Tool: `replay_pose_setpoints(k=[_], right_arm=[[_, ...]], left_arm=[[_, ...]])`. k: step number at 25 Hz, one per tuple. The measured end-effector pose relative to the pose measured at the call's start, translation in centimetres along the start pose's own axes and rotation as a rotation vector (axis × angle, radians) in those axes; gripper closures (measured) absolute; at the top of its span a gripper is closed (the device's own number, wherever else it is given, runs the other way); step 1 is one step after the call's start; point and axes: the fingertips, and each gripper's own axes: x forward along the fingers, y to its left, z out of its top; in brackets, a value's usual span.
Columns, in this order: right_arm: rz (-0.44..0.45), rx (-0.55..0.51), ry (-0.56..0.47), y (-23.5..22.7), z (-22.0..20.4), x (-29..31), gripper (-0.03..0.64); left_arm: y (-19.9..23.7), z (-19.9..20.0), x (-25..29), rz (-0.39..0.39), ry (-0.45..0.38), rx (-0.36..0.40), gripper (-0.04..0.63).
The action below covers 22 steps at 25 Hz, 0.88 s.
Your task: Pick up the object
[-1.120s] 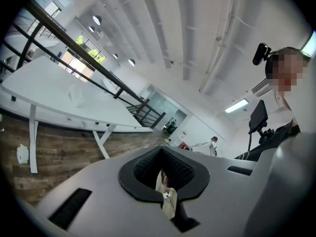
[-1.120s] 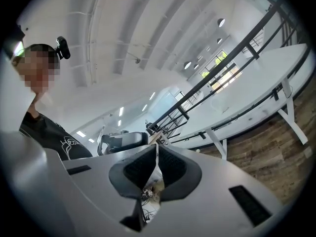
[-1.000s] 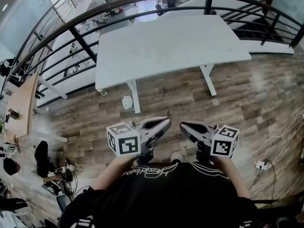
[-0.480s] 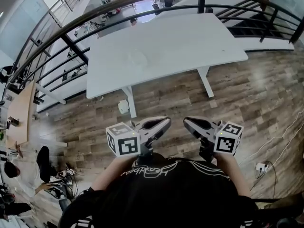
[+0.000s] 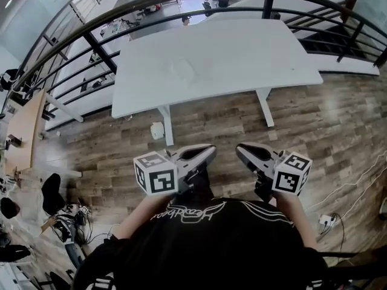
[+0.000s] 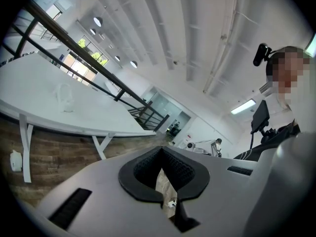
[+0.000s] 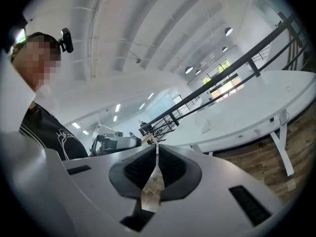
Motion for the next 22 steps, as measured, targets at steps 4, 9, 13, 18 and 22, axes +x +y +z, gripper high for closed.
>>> replay_pose_setpoints(k=[4,9,13,18,22], right_arm=[[0.015,-0.017,0.016,-1.2,1.3,1.9,0.595],[0.03,-0.011,0.04,-4.0,3.0,6.2,0.595],[0.038,-0.007,0.052,-6.7,5.2,11.1,0.595],[0.05,0.012,0.059,-10.7,8.7,16.3,0.595],[0.058,0.006,0.054,-11.0,9.9,17.3,0.595]], left_arm=[[1.9,1.7,0.1,0.01,-0.017,0.011,0.588],[6.6,4.6,0.3,0.03,-0.032,-0.012,0.588],[11.4,8.3,0.2,0.037,-0.038,-0.024,0.588],[17.1,12.9,1.5,0.05,-0.027,-0.043,0.588],[17.8,14.4,1.7,0.052,-0.023,-0.026,0.588]])
